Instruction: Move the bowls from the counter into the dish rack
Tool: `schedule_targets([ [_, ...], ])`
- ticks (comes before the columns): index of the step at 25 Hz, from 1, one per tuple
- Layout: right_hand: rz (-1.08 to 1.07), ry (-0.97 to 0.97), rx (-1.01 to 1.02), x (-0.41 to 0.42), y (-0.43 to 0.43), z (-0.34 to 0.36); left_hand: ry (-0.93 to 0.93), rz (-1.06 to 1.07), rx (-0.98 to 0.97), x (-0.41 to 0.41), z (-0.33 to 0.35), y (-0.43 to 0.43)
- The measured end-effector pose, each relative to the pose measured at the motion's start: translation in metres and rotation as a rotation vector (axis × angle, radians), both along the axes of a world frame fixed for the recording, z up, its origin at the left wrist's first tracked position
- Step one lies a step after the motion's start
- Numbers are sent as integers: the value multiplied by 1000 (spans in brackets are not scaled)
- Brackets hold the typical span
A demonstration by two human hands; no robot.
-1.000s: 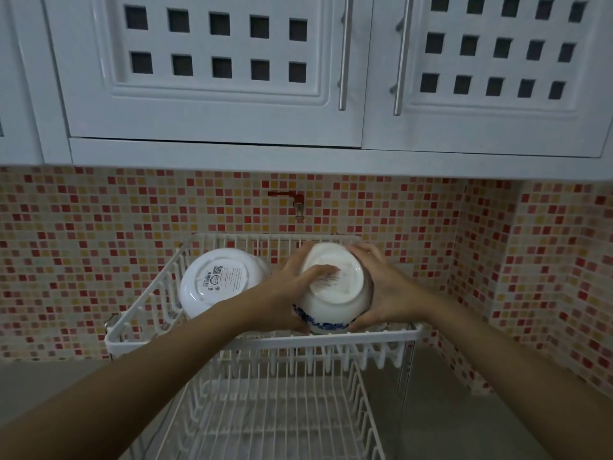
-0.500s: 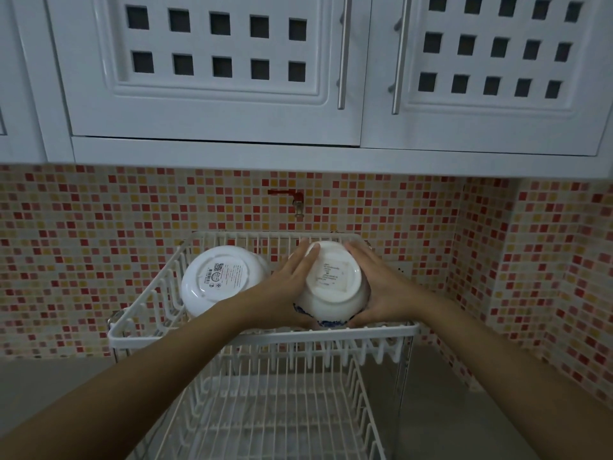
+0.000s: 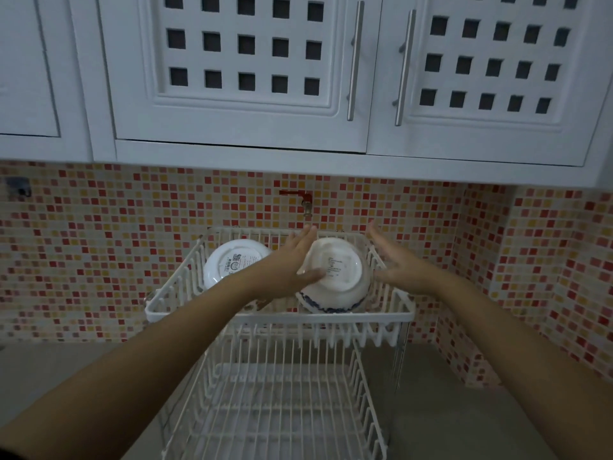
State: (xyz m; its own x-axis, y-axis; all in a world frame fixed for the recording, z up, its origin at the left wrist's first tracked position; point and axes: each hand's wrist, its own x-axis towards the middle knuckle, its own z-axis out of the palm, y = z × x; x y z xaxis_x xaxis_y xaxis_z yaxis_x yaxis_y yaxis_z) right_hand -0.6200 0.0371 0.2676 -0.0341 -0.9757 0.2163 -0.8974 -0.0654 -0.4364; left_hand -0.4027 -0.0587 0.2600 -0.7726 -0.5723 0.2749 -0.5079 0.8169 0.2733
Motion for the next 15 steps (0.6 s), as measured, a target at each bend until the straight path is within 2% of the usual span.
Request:
schedule_targets([
  [3,-93,99,-127,31,12,0,65,60,-24,22,4,11],
  [5,-132,157,-114,60,18,-3,62,115,-60,42,3,19],
  [8,-171,218,-83,109,25,-8,-35,211,-150,78,2,27],
  [15,-355,340,13,180,47,-22,-212,350,-123,140,-4,57],
])
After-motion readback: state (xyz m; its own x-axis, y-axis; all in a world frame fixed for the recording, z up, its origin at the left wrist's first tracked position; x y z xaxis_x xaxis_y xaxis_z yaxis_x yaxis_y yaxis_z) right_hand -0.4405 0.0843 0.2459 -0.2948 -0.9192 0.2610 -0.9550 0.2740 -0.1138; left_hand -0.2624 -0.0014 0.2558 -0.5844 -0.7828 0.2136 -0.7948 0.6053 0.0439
